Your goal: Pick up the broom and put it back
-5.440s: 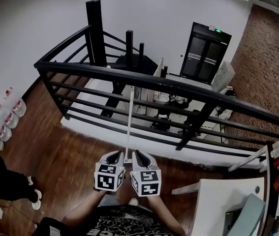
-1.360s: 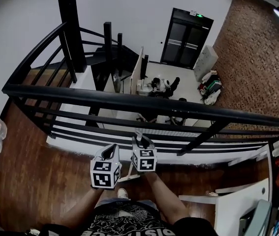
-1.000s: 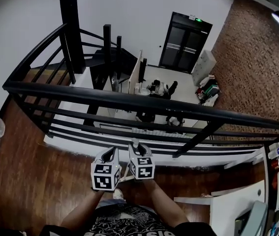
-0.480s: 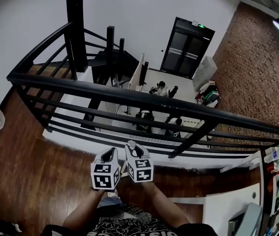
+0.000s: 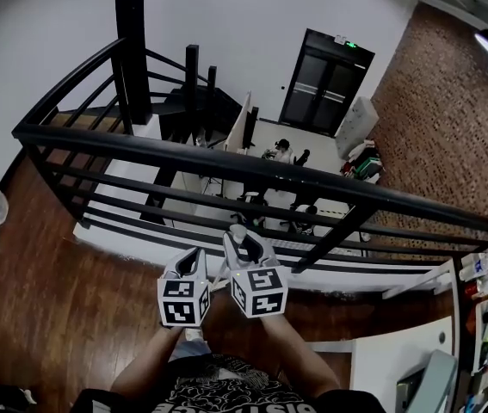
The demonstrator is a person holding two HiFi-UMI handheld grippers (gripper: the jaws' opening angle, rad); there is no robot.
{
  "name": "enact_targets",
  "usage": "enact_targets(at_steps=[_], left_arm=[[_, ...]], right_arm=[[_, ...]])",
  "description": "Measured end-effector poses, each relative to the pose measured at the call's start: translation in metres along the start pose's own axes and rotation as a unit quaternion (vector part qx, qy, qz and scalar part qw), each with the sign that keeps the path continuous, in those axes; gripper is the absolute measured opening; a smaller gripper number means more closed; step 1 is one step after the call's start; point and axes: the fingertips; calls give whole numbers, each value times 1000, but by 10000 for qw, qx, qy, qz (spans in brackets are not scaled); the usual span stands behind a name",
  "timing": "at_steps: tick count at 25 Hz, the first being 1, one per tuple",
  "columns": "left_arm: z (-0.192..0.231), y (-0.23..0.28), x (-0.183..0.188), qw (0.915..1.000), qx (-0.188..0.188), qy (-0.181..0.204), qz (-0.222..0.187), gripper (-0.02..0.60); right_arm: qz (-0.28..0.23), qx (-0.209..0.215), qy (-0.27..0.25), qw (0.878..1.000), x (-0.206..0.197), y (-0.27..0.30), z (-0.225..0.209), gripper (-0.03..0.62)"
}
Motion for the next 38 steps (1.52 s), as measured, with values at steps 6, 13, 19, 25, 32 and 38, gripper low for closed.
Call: enact_targets(at_steps=[6,13,19,25,32,38], left_arm=[[-3,0,-2,10000,-10,51,48,5],[-1,-2,0,10000,-19,74,23,5],[0,-4,-1,9999,-76,57,50,5],[0,-6,-4,9999,-126,65,72,5],[8,-3,-1,9997,-172,117,92,5],[18,2,0,9997,-169,153,122,5]], right_arm=[[-407,69,-176,9990,61,-8,-3,92],[-845,181,-405,9954,117,-16,6,92],[-895,141,-439,9949,122,-15,7,94],[-722,21,-374,9967,100,-13,6,94],[-570,-139,-250,9980,65,-2,6,94],[-342,-246,-122,9990,32,10,5,94]])
Point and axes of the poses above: the fingertips, and each gripper's own axes: y forward along the fingers, z to its left, x out of its top, and after that the axes turned 11 degrees about -z, right-handed
